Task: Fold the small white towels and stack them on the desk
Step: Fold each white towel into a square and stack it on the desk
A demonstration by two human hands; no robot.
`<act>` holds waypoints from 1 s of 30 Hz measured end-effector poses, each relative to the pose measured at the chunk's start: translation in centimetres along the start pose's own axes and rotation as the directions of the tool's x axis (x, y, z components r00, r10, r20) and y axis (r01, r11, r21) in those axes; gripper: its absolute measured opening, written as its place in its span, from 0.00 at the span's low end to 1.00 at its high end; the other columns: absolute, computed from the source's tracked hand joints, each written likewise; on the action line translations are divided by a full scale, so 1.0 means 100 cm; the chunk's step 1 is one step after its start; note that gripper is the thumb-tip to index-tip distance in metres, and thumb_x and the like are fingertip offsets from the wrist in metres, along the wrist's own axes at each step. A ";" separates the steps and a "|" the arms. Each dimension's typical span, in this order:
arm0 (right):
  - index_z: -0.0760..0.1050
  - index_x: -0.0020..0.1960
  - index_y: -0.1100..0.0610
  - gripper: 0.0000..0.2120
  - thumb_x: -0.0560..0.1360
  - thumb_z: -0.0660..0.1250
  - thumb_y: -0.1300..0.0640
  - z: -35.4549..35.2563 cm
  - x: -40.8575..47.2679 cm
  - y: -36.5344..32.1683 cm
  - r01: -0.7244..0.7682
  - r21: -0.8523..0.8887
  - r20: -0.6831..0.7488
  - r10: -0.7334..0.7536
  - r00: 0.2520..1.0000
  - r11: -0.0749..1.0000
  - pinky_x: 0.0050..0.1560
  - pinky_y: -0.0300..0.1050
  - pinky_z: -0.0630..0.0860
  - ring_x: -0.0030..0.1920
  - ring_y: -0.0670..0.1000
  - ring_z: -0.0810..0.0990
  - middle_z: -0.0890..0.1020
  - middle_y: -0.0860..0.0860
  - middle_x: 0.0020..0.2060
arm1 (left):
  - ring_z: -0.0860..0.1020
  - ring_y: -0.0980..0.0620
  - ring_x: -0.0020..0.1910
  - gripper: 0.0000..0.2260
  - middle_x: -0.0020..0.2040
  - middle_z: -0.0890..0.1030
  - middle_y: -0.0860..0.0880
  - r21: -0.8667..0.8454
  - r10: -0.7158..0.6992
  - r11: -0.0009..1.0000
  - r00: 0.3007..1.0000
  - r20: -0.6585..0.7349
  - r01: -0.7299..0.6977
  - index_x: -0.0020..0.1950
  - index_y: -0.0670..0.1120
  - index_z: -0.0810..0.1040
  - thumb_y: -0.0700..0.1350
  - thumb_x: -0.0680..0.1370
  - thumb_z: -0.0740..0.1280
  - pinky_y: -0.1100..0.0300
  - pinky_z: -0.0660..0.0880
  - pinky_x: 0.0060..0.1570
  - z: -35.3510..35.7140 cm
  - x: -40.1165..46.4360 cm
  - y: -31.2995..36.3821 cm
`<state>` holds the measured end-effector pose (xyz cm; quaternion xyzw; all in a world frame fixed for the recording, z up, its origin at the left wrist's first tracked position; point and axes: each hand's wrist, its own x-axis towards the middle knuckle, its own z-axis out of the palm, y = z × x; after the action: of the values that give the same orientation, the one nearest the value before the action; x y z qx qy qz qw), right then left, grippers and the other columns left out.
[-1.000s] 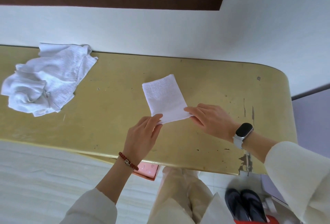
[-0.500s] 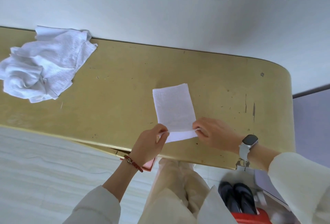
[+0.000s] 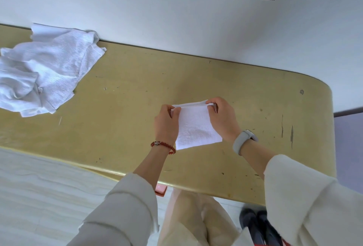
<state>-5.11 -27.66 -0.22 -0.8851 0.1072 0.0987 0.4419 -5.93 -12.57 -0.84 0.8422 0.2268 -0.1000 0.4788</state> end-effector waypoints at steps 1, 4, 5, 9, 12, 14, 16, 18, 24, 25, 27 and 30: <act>0.74 0.55 0.62 0.10 0.78 0.55 0.64 0.003 0.003 0.001 0.002 -0.009 -0.004 -0.002 1.000 1.000 0.39 0.32 0.61 0.44 0.47 0.70 0.75 0.51 0.47 | 0.67 0.56 0.29 0.07 0.31 0.70 0.53 -0.010 -0.011 1.000 1.000 -0.005 0.011 0.49 0.43 0.73 0.46 0.79 0.61 0.63 0.65 0.29 0.001 0.003 -0.001; 0.73 0.55 0.62 0.10 0.78 0.55 0.64 0.008 0.009 0.004 0.003 -0.042 -0.004 -0.003 1.000 0.999 0.44 0.32 0.62 0.46 0.47 0.70 0.76 0.54 0.51 | 0.67 0.56 0.29 0.07 0.31 0.70 0.54 -0.014 -0.048 0.999 0.999 -0.014 0.048 0.49 0.43 0.73 0.46 0.78 0.62 0.61 0.66 0.30 0.004 0.007 -0.004; 0.73 0.55 0.62 0.10 0.78 0.55 0.64 0.009 0.011 0.005 0.002 -0.047 -0.005 -0.002 1.000 0.999 0.44 0.32 0.62 0.46 0.47 0.70 0.76 0.55 0.51 | 0.67 0.56 0.29 0.07 0.31 0.70 0.54 -0.008 -0.054 0.999 0.998 -0.015 0.054 0.49 0.43 0.73 0.47 0.78 0.62 0.61 0.65 0.30 0.004 0.008 -0.005; 0.73 0.55 0.63 0.10 0.78 0.55 0.64 0.013 0.014 0.007 -0.007 -0.075 -0.036 0.004 0.999 0.997 0.42 0.32 0.61 0.45 0.48 0.70 0.76 0.56 0.52 | 0.67 0.55 0.29 0.08 0.33 0.71 0.53 0.033 -0.061 0.998 0.998 0.008 0.061 0.47 0.44 0.72 0.49 0.78 0.62 0.62 0.65 0.29 0.003 0.013 -0.006; 0.73 0.55 0.62 0.10 0.78 0.55 0.63 0.014 0.016 0.007 -0.027 -0.102 -0.048 0.022 0.999 0.994 0.41 0.33 0.61 0.44 0.48 0.70 0.76 0.55 0.52 | 0.68 0.54 0.30 0.08 0.33 0.72 0.52 0.052 -0.082 0.995 0.996 0.021 0.081 0.46 0.45 0.71 0.50 0.78 0.62 0.61 0.65 0.29 0.002 0.019 -0.004; 0.73 0.54 0.62 0.09 0.78 0.56 0.63 0.015 0.018 0.007 -0.027 -0.126 -0.055 0.021 0.998 0.992 0.41 0.35 0.63 0.43 0.48 0.71 0.76 0.55 0.51 | 0.68 0.54 0.30 0.08 0.33 0.71 0.52 0.049 -0.103 0.994 0.994 0.018 0.102 0.45 0.46 0.70 0.50 0.77 0.62 0.61 0.66 0.30 0.003 0.022 -0.003; 0.73 0.53 0.62 0.09 0.77 0.56 0.63 0.016 0.019 0.007 -0.026 -0.153 -0.058 0.017 0.998 0.988 0.42 0.40 0.66 0.42 0.49 0.71 0.76 0.56 0.51 | 0.68 0.54 0.30 0.09 0.33 0.71 0.52 0.049 -0.116 0.992 0.993 0.012 0.116 0.44 0.45 0.70 0.49 0.77 0.63 0.61 0.66 0.30 0.004 0.022 -0.002; 0.72 0.53 0.62 0.09 0.77 0.56 0.62 0.017 0.020 0.005 -0.035 -0.173 -0.060 0.025 0.998 0.984 0.41 0.43 0.68 0.41 0.50 0.71 0.75 0.56 0.51 | 0.68 0.54 0.30 0.10 0.33 0.71 0.52 0.066 -0.123 0.990 0.992 0.002 0.123 0.44 0.44 0.69 0.50 0.77 0.63 0.60 0.67 0.30 0.004 0.023 -0.001; 0.69 0.56 0.61 0.10 0.77 0.57 0.58 0.016 0.018 -0.003 -0.118 -0.279 -0.158 0.076 0.985 0.953 0.36 0.46 0.70 0.40 0.55 0.73 0.73 0.57 0.53 | 0.70 0.50 0.34 0.15 0.34 0.71 0.53 0.326 -0.179 0.930 0.984 -0.004 0.170 0.40 0.48 0.66 0.58 0.76 0.62 0.58 0.67 0.36 -0.003 0.030 0.005; 0.70 0.55 0.61 0.11 0.76 0.56 0.57 0.014 0.014 -0.001 -0.058 -0.363 -0.207 -0.020 0.978 0.930 0.35 0.46 0.70 0.41 0.56 0.75 0.74 0.57 0.51 | 0.71 0.50 0.34 0.15 0.33 0.71 0.53 0.351 -0.181 0.920 0.983 -0.011 0.173 0.38 0.49 0.65 0.59 0.76 0.61 0.58 0.66 0.36 -0.004 0.029 0.005; 0.72 0.52 0.61 0.13 0.73 0.53 0.57 0.012 0.005 0.005 0.156 -0.538 -0.209 -0.310 0.928 0.828 0.40 0.48 0.72 0.43 0.58 0.77 0.77 0.57 0.48 | 0.71 0.49 0.35 0.16 0.32 0.70 0.54 0.377 -0.174 0.911 0.985 -0.023 0.169 0.36 0.50 0.64 0.59 0.76 0.60 0.58 0.66 0.37 -0.005 0.027 0.004; 0.74 0.56 0.61 0.17 0.72 0.53 0.59 0.019 -0.008 0.019 0.497 -0.646 0.098 -0.583 0.807 0.580 0.60 0.57 0.71 0.55 0.58 0.77 0.78 0.58 0.55 | 0.75 0.48 0.38 0.13 0.34 0.73 0.53 0.332 -0.170 0.927 0.984 -0.050 0.176 0.42 0.48 0.68 0.57 0.78 0.59 0.58 0.68 0.37 -0.005 0.023 0.005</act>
<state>-6.55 -27.19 -2.56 -0.9750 -0.1806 -0.0656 0.1116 -3.67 -11.70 -1.13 0.8890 0.2846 -0.1705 0.3156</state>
